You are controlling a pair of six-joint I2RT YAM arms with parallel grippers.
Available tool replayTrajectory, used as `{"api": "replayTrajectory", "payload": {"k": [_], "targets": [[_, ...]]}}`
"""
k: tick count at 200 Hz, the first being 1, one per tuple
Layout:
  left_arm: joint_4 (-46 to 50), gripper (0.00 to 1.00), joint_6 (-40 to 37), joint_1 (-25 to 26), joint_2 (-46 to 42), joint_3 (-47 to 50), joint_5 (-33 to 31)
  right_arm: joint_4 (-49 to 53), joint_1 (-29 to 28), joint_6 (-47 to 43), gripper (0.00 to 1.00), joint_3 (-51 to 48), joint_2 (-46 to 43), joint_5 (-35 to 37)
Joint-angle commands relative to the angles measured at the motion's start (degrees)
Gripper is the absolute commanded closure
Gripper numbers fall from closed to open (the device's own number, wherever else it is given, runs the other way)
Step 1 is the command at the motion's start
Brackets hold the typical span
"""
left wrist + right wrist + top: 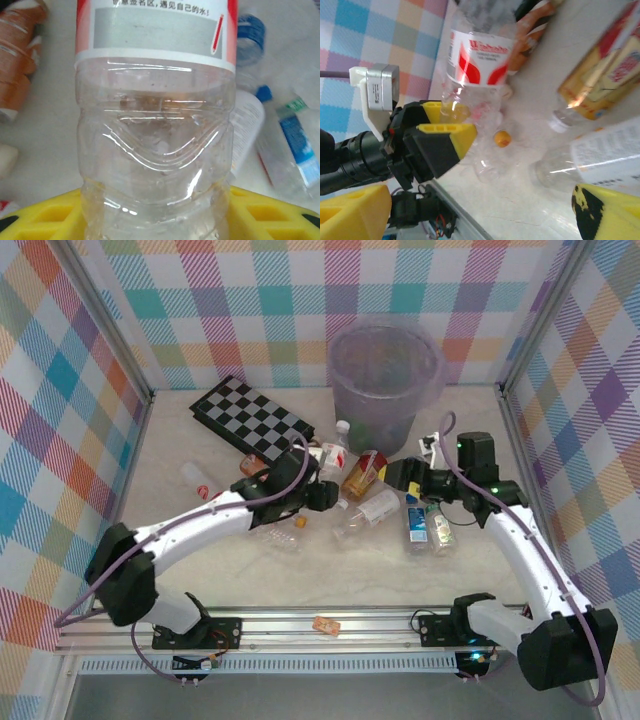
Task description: Put the plastic bottles in the bin
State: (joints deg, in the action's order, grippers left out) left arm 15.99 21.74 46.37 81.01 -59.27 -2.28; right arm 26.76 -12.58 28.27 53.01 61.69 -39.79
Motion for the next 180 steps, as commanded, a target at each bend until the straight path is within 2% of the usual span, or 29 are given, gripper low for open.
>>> {"api": "replayTrajectory", "payload": {"k": [1,65,106,180], "targets": [[-6.03,0.46,-2.69,0.37,-4.99,3.62,8.51,-5.52,-2.69,2.51,0.07,2.19,3.25,-1.34],[-11.91,0.49,-2.26,0.65,-9.16,10.17,13.13,-14.26,-10.17,6.26,0.08,7.32,15.89,-0.59],[-12.37,0.49,-2.85,1.34,-9.22,10.24,14.24,-17.30,-10.98,7.90,0.11,8.25,20.77,1.32],[-11.44,0.50,-3.28,2.15,-7.93,9.77,13.52,-18.42,-10.93,9.29,0.36,7.50,21.81,3.36]]}}
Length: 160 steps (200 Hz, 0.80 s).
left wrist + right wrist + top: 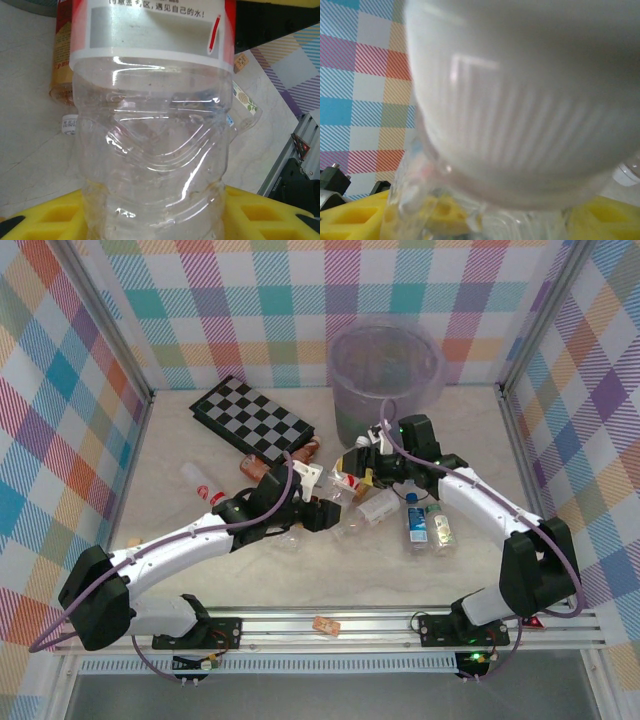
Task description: Put the plastic bottles in the bin
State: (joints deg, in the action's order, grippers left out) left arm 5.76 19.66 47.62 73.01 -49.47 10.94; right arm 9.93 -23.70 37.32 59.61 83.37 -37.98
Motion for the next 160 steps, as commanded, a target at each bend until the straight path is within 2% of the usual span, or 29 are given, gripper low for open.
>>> {"api": "replayTrajectory", "payload": {"k": [1,47,73,115,126,160], "targets": [[-1.24,0.50,-1.20,0.94,0.09,-0.02,0.26,-1.63,0.17,0.23,0.36,0.88,0.08,1.52],[-1.05,0.43,-1.12,0.90,0.34,-0.44,-0.73,-0.96,0.15,-0.14,0.43,1.03,-0.21,1.98],[-0.60,0.23,-0.96,0.92,-0.34,-0.16,-1.53,0.23,0.21,-0.79,0.44,1.75,-0.91,2.69],[-0.87,0.03,-1.24,0.90,-0.68,-0.25,-1.94,5.24,0.50,-3.24,0.45,4.03,-2.28,4.83],[-0.11,0.00,-1.53,0.90,-0.51,-1.06,-1.67,6.72,0.74,-4.08,0.45,4.65,-2.97,5.80],[1.26,0.00,-1.05,0.90,-1.50,-1.77,-0.58,12.65,1.87,-7.44,0.45,8.40,-5.77,8.90]]}}
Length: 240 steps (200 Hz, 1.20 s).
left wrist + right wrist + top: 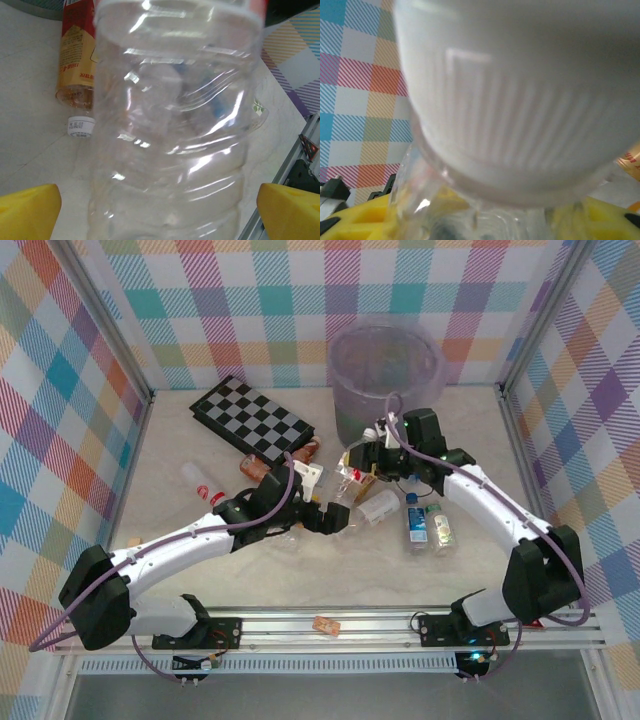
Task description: Put the plastic bottles in the bin
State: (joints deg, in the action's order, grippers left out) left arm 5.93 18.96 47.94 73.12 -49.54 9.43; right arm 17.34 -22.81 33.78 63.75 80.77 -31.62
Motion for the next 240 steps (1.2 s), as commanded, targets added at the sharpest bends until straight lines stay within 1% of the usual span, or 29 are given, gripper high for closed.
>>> {"api": "replayTrajectory", "payload": {"k": [1,42,69,111,143,178,194,230,233,240], "targets": [[1.09,0.00,-0.34,0.57,-1.64,-1.70,1.02,5.42,1.04,-4.07,0.45,4.41,-3.21,2.62],[0.55,0.00,0.63,0.57,-4.82,0.86,-0.82,12.88,3.83,-8.15,0.45,11.81,-5.78,3.88],[0.45,0.00,0.63,0.59,-6.75,1.98,-1.46,16.85,5.63,-11.46,0.45,18.17,-6.36,7.53],[2.66,0.00,1.39,0.62,-6.98,2.37,-4.10,17.06,8.19,-14.40,0.45,27.21,-5.64,11.95],[4.02,0.00,3.67,0.58,-9.31,4.64,-8.27,14.33,10.51,-15.15,0.45,32.65,-3.58,14.95],[4.98,0.00,5.79,0.57,-12.42,7.45,-9.26,7.01,14.44,-12.18,0.46,36.25,0.97,13.61],[6.37,0.00,6.50,0.59,-13.80,8.08,-10.37,4.16,15.62,-10.41,0.46,38.54,4.30,14.51],[9.47,0.00,7.60,0.57,-17.60,8.84,-13.13,3.54,16.39,-9.81,0.45,47.48,14.44,16.71],[11.27,0.00,7.72,0.57,-17.95,8.85,-13.24,3.72,16.39,-9.84,0.46,48.00,15.01,16.77],[12.17,0.00,7.91,0.57,-18.63,8.94,-13.56,4.00,16.40,-9.82,0.45,50.17,17.42,16.88]]}}
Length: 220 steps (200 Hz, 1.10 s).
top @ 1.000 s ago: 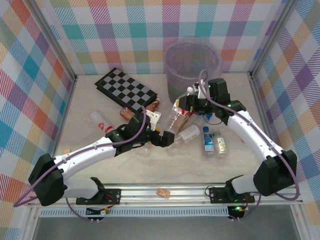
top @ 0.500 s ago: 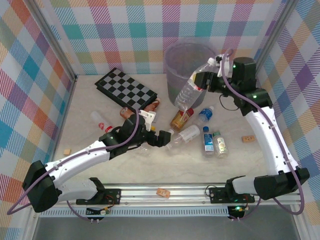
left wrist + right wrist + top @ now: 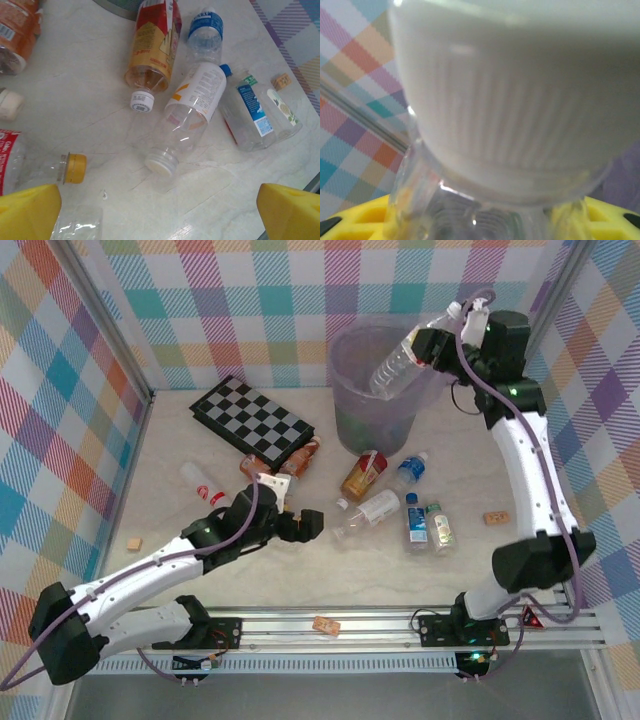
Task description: Put the plastic bottles in the bin
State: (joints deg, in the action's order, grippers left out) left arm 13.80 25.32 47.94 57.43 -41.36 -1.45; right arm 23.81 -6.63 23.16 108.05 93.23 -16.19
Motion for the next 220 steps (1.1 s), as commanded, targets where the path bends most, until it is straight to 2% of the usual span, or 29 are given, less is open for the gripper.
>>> {"api": "replayTrajectory", "payload": {"k": [1,41,91,154,220], "targets": [[4.39,0.00,1.61,0.57,-3.07,0.80,-2.72,-2.46,0.22,0.77,0.45,6.12,5.26,1.43],[6.92,0.00,2.28,0.58,-6.49,1.71,-4.25,-0.08,0.14,-0.10,0.47,16.89,16.82,0.64],[10.14,0.00,2.44,0.60,-8.07,1.14,-6.23,11.00,-1.14,-4.40,0.46,31.83,31.24,0.47],[11.08,0.00,2.41,0.57,-6.14,-0.20,-7.07,15.65,-2.54,-8.68,0.43,34.66,39.01,-1.72],[9.97,0.00,2.36,0.64,-3.92,-0.80,-6.30,15.71,-3.54,-8.70,0.23,34.18,41.26,-2.36]]}}
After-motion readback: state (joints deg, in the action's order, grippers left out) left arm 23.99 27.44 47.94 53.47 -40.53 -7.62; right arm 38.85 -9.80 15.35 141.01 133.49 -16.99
